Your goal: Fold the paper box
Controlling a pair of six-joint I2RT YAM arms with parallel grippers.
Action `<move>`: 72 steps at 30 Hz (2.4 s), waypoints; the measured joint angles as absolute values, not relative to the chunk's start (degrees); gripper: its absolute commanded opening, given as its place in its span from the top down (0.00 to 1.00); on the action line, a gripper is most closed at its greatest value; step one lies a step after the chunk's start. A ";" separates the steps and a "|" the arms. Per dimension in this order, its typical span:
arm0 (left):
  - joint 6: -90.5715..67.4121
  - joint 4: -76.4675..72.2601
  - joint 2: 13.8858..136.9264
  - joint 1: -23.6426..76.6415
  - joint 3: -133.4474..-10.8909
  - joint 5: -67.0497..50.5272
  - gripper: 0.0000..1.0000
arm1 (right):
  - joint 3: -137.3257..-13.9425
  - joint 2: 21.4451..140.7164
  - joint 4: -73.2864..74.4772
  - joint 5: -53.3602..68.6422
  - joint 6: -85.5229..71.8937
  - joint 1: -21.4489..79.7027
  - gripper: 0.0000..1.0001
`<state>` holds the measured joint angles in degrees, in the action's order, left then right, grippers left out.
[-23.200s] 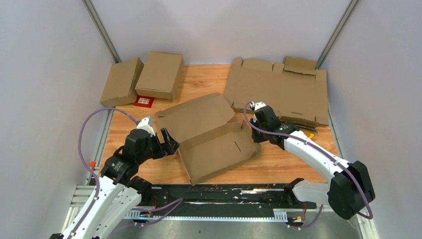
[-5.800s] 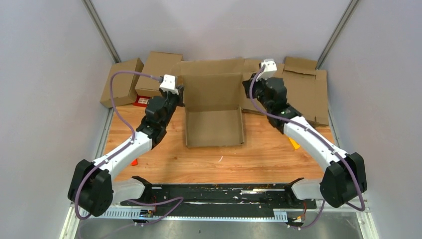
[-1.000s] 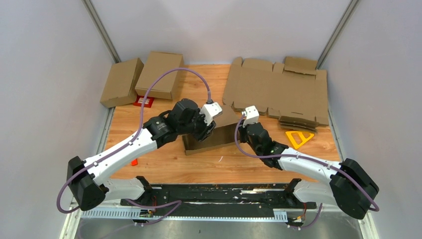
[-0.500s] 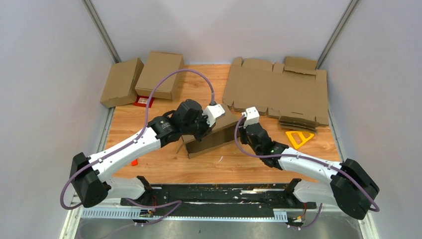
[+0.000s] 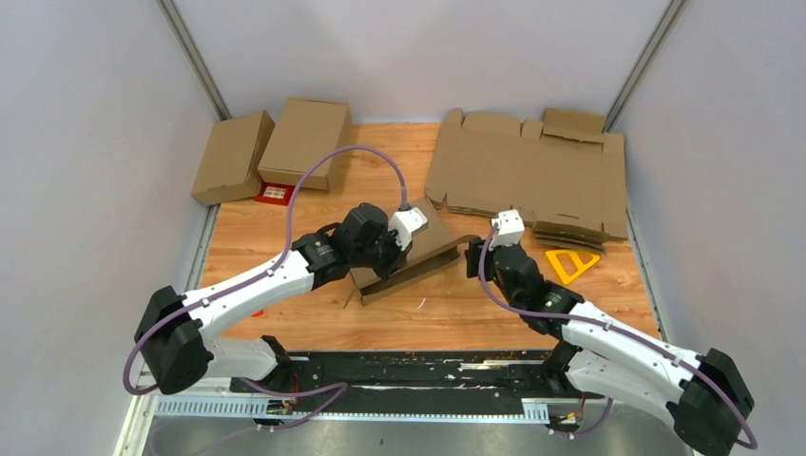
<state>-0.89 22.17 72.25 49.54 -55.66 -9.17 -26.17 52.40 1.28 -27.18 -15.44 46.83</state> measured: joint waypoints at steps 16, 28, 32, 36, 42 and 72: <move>-9.54 9.72 73.21 49.82 -43.97 -11.57 0.85 | -28.12 41.30 10.59 -29.26 -15.35 46.81 0.33; -12.47 6.57 78.87 50.00 -39.99 -11.31 0.73 | -38.83 50.94 10.94 -21.65 -13.54 46.81 0.33; -12.75 10.61 76.55 50.00 -40.64 -9.96 0.65 | -41.15 56.03 11.90 -20.84 -13.37 46.68 0.34; -12.80 13.61 70.43 50.00 -41.95 -8.19 0.58 | -43.90 60.47 12.36 -19.40 -13.43 46.06 0.34; -14.52 15.51 60.84 48.66 -42.13 -0.95 0.39 | -47.97 66.43 12.88 -12.97 -13.87 41.67 0.34; -25.61 3.92 58.98 26.98 -25.41 0.34 0.56 | -56.14 94.08 8.62 12.56 -14.76 29.36 0.72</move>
<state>-25.61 3.92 58.98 26.98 -25.41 0.34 -56.14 94.08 8.62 12.56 -14.76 29.36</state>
